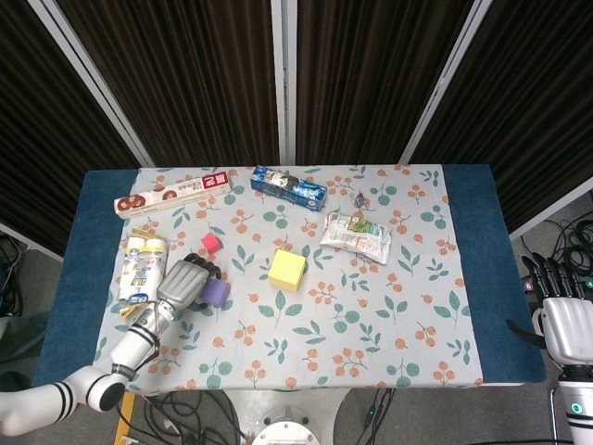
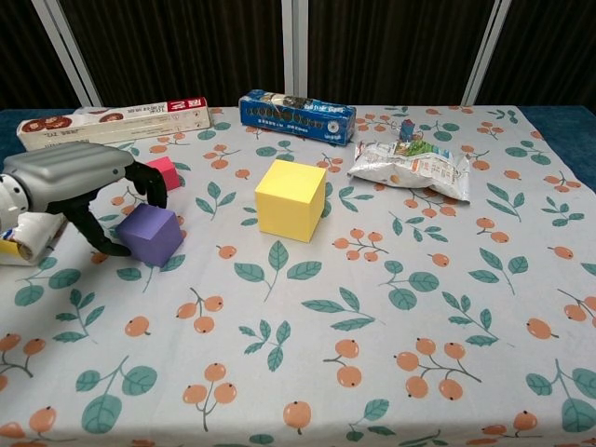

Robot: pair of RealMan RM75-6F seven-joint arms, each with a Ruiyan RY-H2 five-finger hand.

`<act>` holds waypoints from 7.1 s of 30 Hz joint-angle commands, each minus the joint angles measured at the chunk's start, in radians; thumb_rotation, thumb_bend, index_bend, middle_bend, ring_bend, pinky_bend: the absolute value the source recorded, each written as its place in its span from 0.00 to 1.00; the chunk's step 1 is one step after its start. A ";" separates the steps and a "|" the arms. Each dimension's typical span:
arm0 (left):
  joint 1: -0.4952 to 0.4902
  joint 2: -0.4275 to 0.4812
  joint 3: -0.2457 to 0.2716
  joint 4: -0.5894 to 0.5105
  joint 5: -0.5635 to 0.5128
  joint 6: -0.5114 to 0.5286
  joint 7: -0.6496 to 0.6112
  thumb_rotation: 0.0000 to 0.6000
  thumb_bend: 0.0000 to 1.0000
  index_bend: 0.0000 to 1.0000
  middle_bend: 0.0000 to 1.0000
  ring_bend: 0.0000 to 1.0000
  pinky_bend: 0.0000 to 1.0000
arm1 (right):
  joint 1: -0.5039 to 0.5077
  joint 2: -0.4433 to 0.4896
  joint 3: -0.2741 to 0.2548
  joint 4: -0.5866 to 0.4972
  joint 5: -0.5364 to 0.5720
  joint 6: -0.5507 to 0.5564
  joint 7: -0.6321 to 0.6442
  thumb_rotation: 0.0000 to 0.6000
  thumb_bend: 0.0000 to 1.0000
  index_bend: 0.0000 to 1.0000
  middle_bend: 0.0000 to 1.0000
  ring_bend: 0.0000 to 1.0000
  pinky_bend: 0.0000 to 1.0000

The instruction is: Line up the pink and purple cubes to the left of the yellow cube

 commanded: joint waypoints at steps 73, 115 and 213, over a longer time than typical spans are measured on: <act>-0.383 -0.184 -0.133 0.094 -0.615 -0.162 0.186 1.00 0.21 0.38 0.47 0.47 0.43 | 0.016 0.018 0.002 0.012 0.019 -0.027 0.004 1.00 0.06 0.00 0.04 0.00 0.03; -0.409 -0.267 -0.126 0.254 -0.511 -0.127 0.225 1.00 0.11 0.22 0.23 0.24 0.28 | -0.004 0.038 0.004 -0.010 0.019 0.005 0.001 1.00 0.08 0.00 0.04 0.00 0.03; -0.339 -0.111 -0.116 0.100 -0.411 -0.183 0.084 1.00 0.33 0.58 0.30 0.24 0.28 | -0.027 0.040 -0.001 -0.006 -0.011 0.043 0.040 1.00 0.07 0.00 0.04 0.00 0.03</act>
